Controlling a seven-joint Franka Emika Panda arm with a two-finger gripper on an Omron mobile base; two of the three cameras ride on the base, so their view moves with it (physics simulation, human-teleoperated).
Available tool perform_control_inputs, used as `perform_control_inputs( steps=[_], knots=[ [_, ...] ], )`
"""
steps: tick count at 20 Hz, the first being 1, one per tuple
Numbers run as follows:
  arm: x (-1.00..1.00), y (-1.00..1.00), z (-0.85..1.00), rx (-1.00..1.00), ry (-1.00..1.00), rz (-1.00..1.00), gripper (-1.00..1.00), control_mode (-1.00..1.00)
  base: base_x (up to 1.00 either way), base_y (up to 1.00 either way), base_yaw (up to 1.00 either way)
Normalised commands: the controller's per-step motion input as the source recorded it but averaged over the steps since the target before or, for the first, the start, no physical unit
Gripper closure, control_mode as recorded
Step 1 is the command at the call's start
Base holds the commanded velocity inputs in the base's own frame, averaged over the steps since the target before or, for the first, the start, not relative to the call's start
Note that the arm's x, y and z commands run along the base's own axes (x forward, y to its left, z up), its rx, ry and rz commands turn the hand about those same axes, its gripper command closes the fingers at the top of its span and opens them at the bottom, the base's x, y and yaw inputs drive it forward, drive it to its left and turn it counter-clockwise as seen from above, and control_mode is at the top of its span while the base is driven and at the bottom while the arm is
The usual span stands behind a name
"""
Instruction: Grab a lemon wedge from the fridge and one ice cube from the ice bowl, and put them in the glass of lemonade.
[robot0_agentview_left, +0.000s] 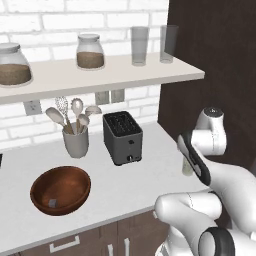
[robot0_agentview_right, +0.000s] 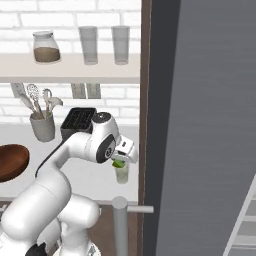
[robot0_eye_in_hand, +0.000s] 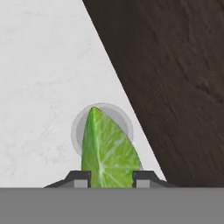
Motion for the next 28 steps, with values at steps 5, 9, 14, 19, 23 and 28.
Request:
perform_control_inputs(
  steps=[5,9,14,19,23,28],
  knots=[
    [0.13,0.00,-0.07,0.00,0.00,0.00,1.00,-1.00,0.00,0.00,0.00],
    [0.07,0.00,-0.11,0.00,0.06,0.00,1.00,-1.00,0.00,0.00,0.00],
    [0.23,0.00,-0.11,0.00,0.08,0.00,1.00,-1.00,0.00,0.00,0.00],
    [0.39,0.00,0.00,0.00,0.03,0.00,1.00,-1.00,0.00,0.00,0.00],
    [0.17,0.00,-0.02,0.00,0.05,0.00,1.00,-1.00,0.00,0.00,0.00],
    [-0.05,0.00,-0.15,0.00,0.06,0.01,1.00,-1.00,0.00,0.00,0.00]
  ],
)
